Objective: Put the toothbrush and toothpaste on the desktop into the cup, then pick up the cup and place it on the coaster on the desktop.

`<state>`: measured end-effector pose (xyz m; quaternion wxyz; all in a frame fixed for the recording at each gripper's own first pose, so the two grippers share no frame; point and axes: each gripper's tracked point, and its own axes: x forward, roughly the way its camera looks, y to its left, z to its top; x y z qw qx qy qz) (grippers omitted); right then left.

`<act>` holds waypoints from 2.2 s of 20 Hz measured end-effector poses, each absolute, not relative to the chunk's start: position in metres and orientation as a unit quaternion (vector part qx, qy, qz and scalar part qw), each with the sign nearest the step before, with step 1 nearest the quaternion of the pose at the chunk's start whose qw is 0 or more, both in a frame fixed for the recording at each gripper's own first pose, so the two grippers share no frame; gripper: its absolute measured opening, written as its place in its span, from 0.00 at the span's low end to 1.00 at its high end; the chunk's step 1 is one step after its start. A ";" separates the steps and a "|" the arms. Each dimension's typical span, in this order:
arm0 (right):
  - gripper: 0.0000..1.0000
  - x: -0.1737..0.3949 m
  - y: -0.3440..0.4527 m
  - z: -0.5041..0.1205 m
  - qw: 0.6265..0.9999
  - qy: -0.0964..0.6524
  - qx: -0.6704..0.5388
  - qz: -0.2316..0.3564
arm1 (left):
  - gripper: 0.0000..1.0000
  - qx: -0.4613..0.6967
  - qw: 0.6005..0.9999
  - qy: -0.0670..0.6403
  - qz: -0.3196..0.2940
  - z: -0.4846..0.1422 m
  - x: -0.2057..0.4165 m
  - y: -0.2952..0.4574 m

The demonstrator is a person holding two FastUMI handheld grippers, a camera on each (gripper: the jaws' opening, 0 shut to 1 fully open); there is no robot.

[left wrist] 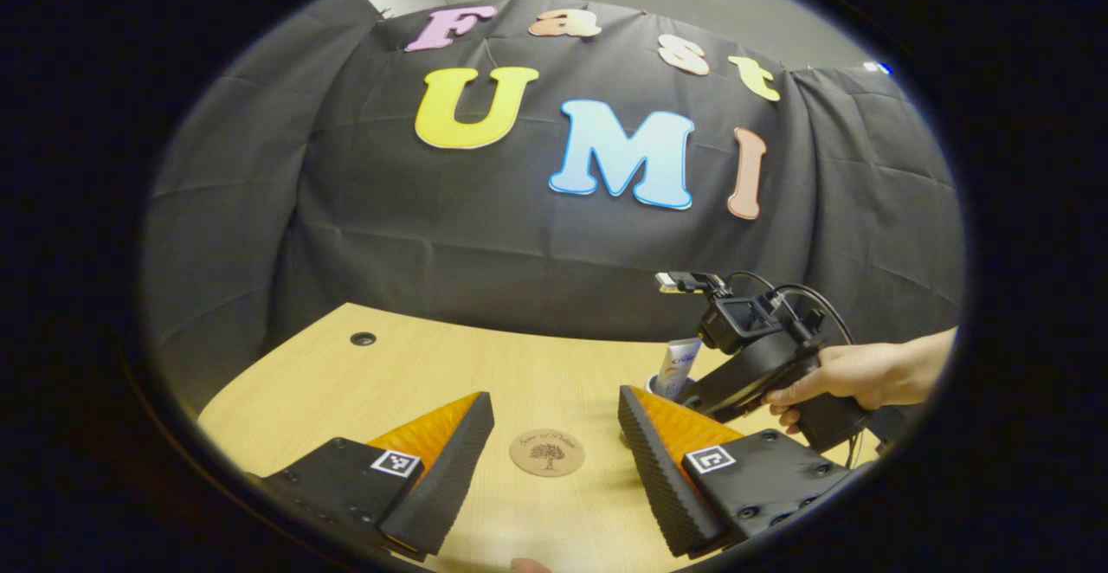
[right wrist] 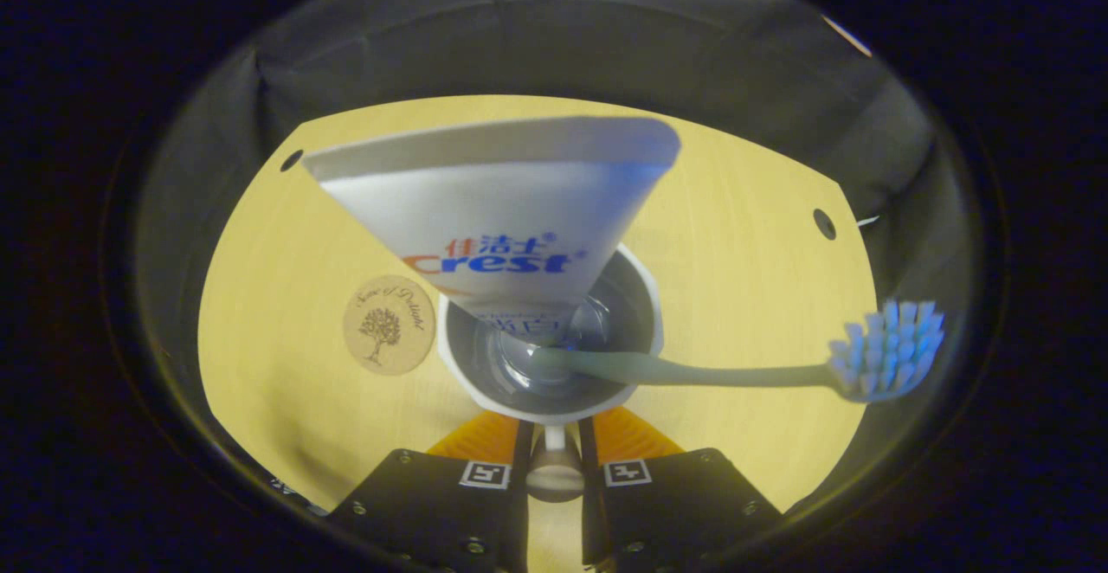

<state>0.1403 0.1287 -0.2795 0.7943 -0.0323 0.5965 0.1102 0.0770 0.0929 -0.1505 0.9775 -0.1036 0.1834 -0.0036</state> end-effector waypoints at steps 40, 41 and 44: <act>0.64 0.130 0.221 -0.223 0.809 0.551 -0.031 0.203 | 0.96 -0.105 0.975 0.194 0.033 -0.153 0.038 0.147; 0.65 0.129 0.216 -0.213 0.815 0.543 -0.023 0.202 | 0.95 -0.103 0.975 0.193 0.032 -0.151 0.041 0.144; 0.65 0.119 0.198 -0.193 0.832 0.519 0.009 0.196 | 0.95 -0.097 0.978 0.185 0.023 -0.146 0.048 0.130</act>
